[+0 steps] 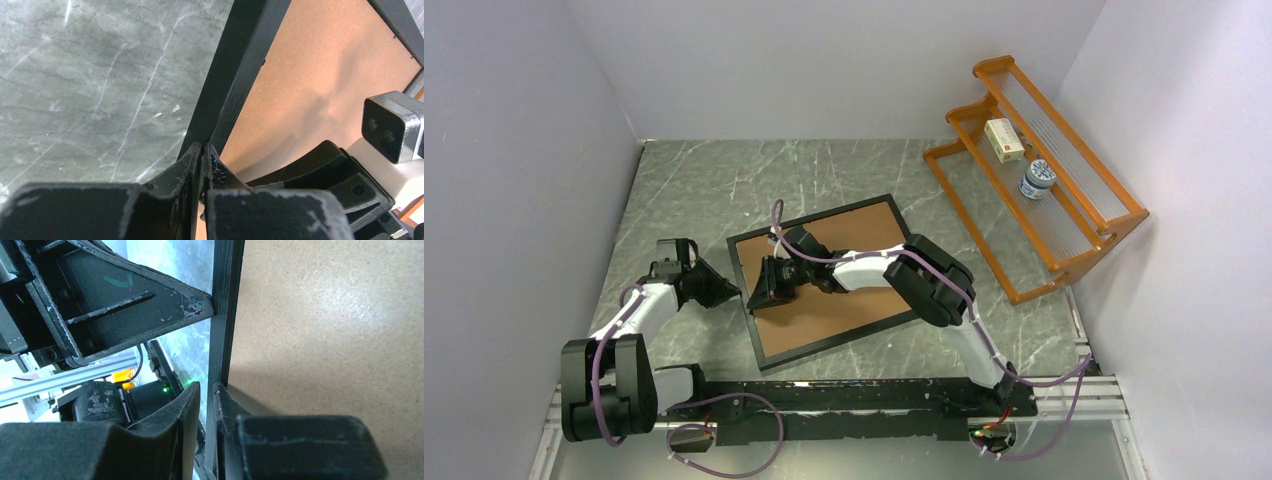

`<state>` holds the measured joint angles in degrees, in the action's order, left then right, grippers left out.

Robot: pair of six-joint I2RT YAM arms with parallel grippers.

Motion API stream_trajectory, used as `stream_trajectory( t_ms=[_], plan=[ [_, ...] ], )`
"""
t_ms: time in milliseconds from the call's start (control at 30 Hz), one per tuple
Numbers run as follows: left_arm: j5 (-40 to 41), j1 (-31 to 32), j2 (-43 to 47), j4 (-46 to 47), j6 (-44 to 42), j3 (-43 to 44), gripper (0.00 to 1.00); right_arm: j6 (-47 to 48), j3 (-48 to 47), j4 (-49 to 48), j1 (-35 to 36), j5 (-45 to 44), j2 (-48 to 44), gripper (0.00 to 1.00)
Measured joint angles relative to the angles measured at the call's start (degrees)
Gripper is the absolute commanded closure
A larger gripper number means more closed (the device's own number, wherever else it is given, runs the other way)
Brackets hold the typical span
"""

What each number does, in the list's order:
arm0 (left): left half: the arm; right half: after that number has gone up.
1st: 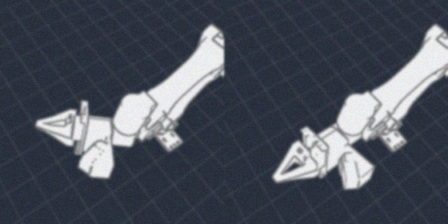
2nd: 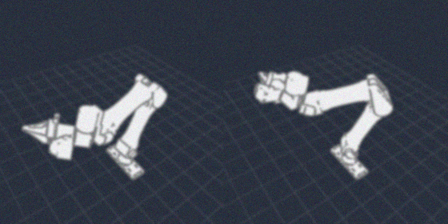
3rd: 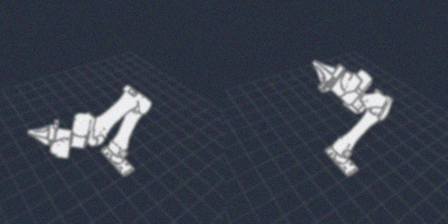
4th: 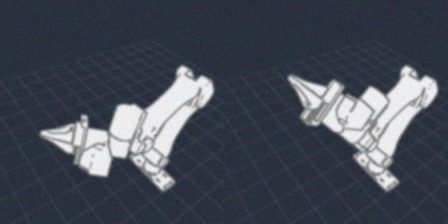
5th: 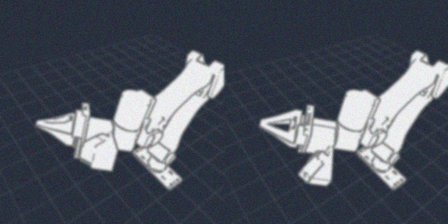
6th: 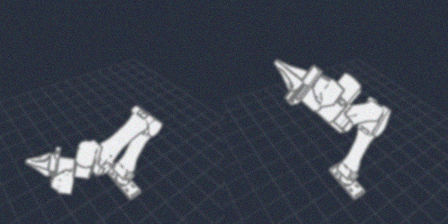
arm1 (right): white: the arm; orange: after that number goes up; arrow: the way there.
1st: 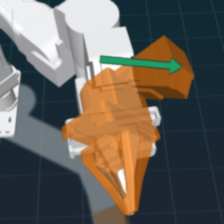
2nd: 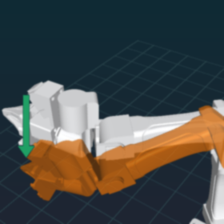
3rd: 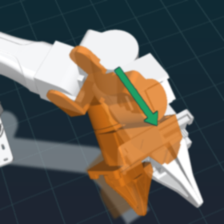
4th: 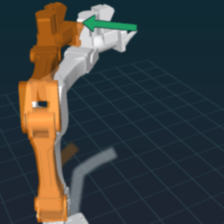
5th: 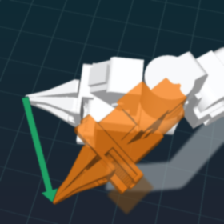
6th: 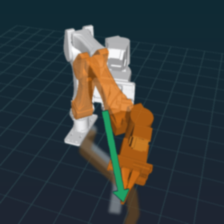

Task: Put the photo into the frame
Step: Install the photo frame at the center of the board.

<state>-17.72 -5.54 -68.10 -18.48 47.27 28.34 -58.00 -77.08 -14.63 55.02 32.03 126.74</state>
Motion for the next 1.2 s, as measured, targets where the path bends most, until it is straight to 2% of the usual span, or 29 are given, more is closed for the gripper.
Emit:
stream_trajectory(
  t_ms=[300,600,833,967,1067,1200],
  plan=[
    [0.0,0.0,-0.2,-0.2,0.0,0.2,0.89,1.5,-0.2,1.1,0.0,-0.2,-0.4,0.63],
    [0.0,0.1,-0.4,-0.2,0.0,0.3,0.89,2.9,-1.0,3.2,0.3,-0.8,-0.9,0.57],
    [0.0,0.1,-0.8,-0.4,0.0,0.6,0.89,4.3,-1.4,5.1,0.9,-2.9,-1.4,0.57],
    [0.2,0.1,-0.9,-0.7,0.0,0.8,0.89,6.9,-1.4,7.3,1.7,-6.7,-2.9,0.56],
    [0.9,0.2,-0.6,-1.2,0.0,1.0,0.89,10.7,-1.5,12.5,1.3,-12.6,-5.8,0.54],
    [3.0,0.2,-0.2,-3.7,-0.6,1.6,0.88,15.9,-1.7,19.7,-0.7,-19.8,-9.0,0.57]
  ],
)
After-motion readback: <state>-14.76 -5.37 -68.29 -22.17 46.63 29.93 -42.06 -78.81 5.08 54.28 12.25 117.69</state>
